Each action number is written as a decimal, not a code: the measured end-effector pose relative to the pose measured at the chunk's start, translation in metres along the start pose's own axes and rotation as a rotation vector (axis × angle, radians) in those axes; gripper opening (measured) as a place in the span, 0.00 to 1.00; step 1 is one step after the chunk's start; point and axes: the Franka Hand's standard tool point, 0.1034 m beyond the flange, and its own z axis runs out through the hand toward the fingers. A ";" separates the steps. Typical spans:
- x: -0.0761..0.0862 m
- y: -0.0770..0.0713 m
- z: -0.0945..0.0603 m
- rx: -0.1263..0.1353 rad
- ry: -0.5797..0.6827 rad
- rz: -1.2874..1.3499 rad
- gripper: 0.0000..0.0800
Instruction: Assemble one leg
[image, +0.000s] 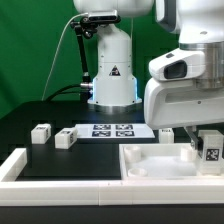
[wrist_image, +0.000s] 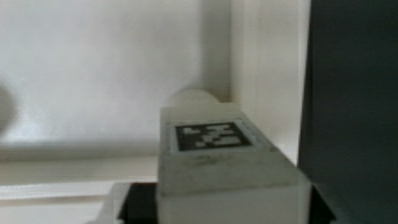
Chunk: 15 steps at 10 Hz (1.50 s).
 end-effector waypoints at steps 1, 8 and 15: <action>0.000 0.000 0.000 0.000 0.000 0.001 0.37; -0.002 0.001 0.001 -0.003 0.012 0.628 0.37; 0.000 0.003 0.002 0.046 -0.002 1.377 0.37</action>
Offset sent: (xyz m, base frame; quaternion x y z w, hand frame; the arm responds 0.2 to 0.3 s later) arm -0.0011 0.0000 0.0031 0.0032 -0.0442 0.0681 0.9967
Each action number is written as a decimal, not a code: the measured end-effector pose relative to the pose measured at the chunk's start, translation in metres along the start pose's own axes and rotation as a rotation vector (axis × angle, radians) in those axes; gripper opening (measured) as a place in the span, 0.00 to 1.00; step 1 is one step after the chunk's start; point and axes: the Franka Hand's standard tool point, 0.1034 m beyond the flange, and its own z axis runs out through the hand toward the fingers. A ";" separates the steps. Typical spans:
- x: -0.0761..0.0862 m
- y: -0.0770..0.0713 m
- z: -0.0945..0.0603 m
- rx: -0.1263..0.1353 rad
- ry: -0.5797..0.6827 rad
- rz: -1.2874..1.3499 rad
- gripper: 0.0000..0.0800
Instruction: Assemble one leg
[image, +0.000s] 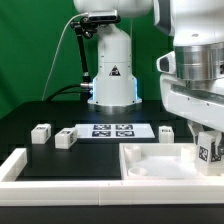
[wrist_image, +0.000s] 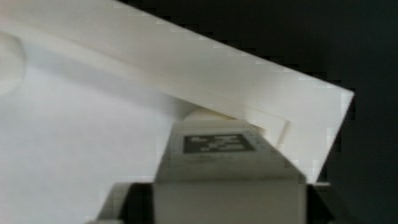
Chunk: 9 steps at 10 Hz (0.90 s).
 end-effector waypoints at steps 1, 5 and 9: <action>0.001 0.000 0.000 0.003 -0.004 0.118 0.37; 0.002 0.000 0.001 0.011 -0.027 0.381 0.45; 0.002 0.001 0.004 -0.003 -0.028 0.280 0.77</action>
Offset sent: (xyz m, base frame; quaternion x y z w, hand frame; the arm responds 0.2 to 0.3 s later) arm 0.0049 -0.0063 -0.0091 -0.0051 0.0350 0.1969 0.9798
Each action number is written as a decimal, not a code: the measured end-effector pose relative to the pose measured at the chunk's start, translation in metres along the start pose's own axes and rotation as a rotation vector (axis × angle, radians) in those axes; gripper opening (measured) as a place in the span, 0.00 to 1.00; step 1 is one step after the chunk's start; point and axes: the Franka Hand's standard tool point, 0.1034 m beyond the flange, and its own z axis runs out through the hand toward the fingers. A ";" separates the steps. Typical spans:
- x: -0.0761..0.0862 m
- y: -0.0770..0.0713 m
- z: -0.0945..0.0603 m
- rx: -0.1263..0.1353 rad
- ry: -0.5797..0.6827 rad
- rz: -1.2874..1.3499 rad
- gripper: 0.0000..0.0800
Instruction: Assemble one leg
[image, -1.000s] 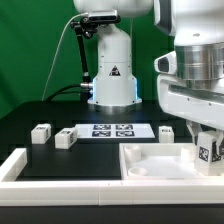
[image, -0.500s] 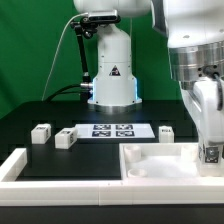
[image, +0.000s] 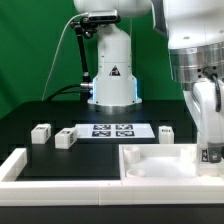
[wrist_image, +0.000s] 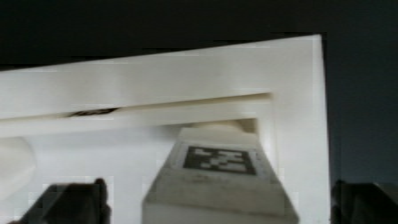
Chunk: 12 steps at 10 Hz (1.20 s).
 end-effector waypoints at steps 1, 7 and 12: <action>-0.001 0.000 0.000 -0.016 0.001 -0.069 0.80; -0.002 0.000 0.000 -0.021 -0.004 -0.733 0.81; 0.004 -0.005 -0.002 -0.051 0.085 -1.288 0.81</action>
Offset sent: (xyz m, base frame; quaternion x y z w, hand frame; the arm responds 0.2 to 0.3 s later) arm 0.0057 -0.0001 -0.0010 -0.0163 0.0125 -0.2106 0.9774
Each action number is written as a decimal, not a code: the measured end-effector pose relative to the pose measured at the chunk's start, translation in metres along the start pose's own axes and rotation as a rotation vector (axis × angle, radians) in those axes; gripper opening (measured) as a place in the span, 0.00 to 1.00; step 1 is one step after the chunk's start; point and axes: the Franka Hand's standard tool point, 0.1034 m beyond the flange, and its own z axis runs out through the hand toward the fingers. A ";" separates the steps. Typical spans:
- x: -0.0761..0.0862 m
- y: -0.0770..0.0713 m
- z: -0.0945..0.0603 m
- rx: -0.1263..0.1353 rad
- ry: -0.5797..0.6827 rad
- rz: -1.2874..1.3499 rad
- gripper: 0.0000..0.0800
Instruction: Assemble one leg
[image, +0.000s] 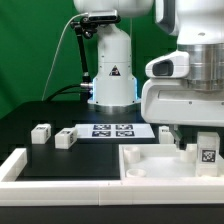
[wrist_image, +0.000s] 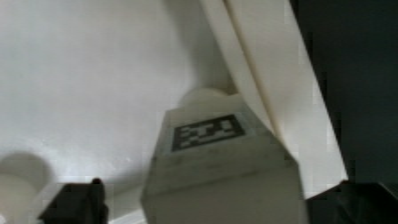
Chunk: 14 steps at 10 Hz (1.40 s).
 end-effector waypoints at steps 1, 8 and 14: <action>0.000 0.001 0.002 0.000 0.006 -0.140 0.81; 0.000 0.002 0.002 0.001 0.005 -0.185 0.36; -0.001 0.004 0.003 0.066 -0.009 0.493 0.36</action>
Offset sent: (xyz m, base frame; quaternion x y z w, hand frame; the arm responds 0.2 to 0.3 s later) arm 0.0000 0.0000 0.0000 0.0000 0.0000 0.0000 1.0000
